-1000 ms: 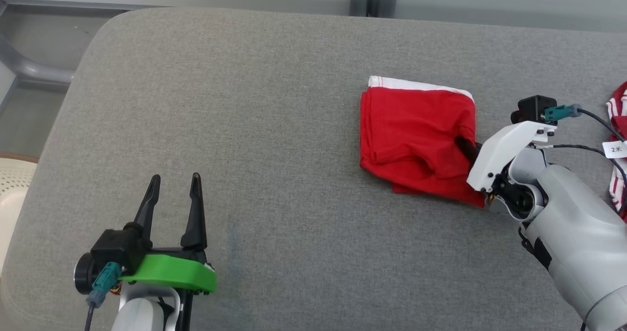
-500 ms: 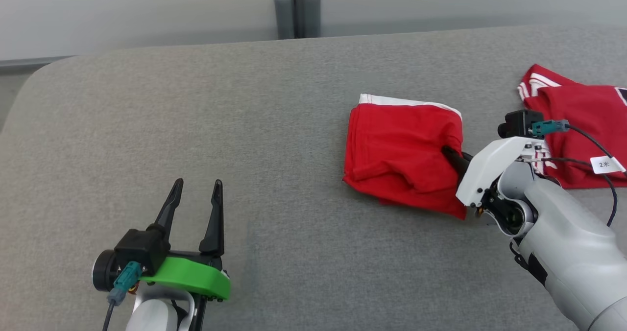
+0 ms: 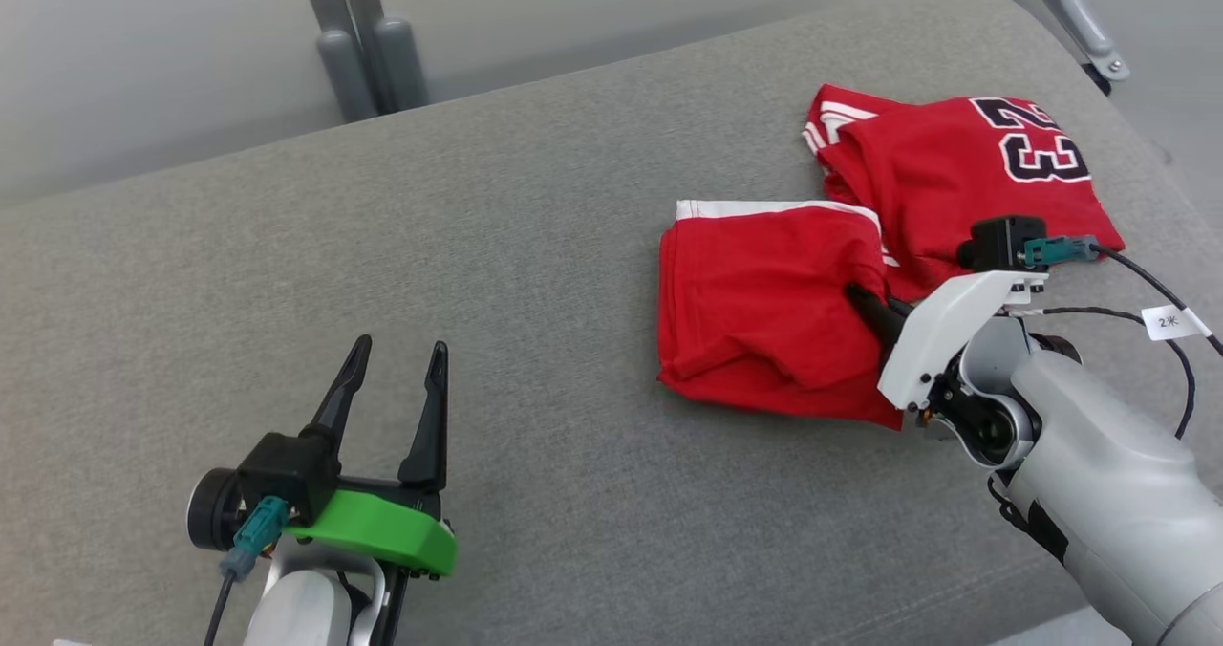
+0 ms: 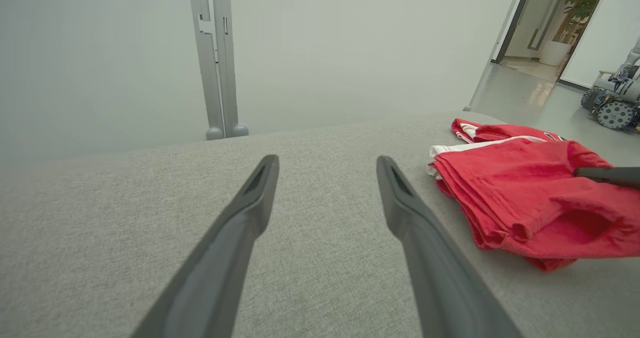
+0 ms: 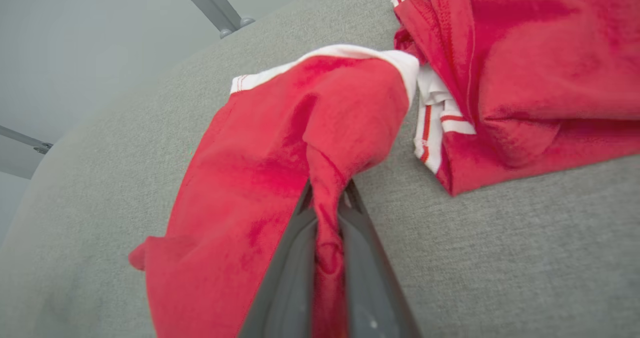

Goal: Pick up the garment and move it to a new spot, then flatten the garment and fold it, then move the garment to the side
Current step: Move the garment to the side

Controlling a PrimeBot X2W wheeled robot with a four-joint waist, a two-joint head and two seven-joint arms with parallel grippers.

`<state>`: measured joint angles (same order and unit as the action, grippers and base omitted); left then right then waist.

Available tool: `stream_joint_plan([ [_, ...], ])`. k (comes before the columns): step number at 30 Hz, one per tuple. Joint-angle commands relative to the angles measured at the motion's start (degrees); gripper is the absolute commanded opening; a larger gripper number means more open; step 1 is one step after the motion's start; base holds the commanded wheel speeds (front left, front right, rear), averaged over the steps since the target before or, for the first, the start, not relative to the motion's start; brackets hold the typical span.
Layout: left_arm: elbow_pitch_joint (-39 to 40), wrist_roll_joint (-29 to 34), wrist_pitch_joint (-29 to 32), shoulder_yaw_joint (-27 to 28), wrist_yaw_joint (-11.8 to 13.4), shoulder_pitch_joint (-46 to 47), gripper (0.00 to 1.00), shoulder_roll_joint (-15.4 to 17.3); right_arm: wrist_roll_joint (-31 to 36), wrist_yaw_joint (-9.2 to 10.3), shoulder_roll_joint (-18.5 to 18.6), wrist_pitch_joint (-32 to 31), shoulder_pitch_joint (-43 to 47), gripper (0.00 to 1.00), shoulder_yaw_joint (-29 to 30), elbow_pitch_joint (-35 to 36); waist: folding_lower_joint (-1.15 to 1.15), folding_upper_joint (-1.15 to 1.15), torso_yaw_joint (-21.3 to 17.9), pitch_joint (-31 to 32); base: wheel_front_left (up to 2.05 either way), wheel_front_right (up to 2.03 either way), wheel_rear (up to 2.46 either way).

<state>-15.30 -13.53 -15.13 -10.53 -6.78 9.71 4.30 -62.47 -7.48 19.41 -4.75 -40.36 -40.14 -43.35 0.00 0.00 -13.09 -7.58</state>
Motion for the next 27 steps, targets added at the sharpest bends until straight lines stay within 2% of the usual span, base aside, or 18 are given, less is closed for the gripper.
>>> stream_joint_plan([
  [1, -0.3, 0.4, 0.0, 0.0, 0.0, 1.0, 1.00, 0.6, -0.4, -0.03, 0.3, 0.6, -0.8, 0.00, -0.5, 0.4, 0.00, 0.00, -4.7, -1.0, 0.00, 0.00, 0.00],
  [10, -0.4, 0.5, 0.3, -1.0, 0.1, 2.5, 1.00, 1.2, -1.1, -0.03, 2.6, 3.4, -2.7, 0.00, -3.7, 4.3, 0.00, 0.00, -6.6, -3.0, 0.00, 0.00, 0.00],
  [18, -0.3, 0.7, 1.0, -1.9, 0.0, 4.2, 1.00, 2.1, -0.2, -0.03, 8.2, 3.6, -8.8, 0.00, -8.9, 6.9, 0.00, 0.00, -5.2, -6.4, 0.00, 0.00, 0.00],
  [24, 0.5, 1.0, 2.0, -2.5, 0.0, 5.3, 1.00, 3.1, 1.0, -0.03, 12.5, 2.6, -15.4, 0.00, -14.7, 7.9, 0.00, 0.00, -4.2, -9.4, 0.00, 0.00, 0.00],
  [27, 1.2, 1.1, 2.5, -2.9, -0.1, 6.1, 1.00, 3.5, 2.1, -0.02, 15.3, 4.1, -19.3, 0.00, -17.8, 8.5, 0.00, 0.00, -3.5, -11.3, 0.00, 0.00, 0.00],
])
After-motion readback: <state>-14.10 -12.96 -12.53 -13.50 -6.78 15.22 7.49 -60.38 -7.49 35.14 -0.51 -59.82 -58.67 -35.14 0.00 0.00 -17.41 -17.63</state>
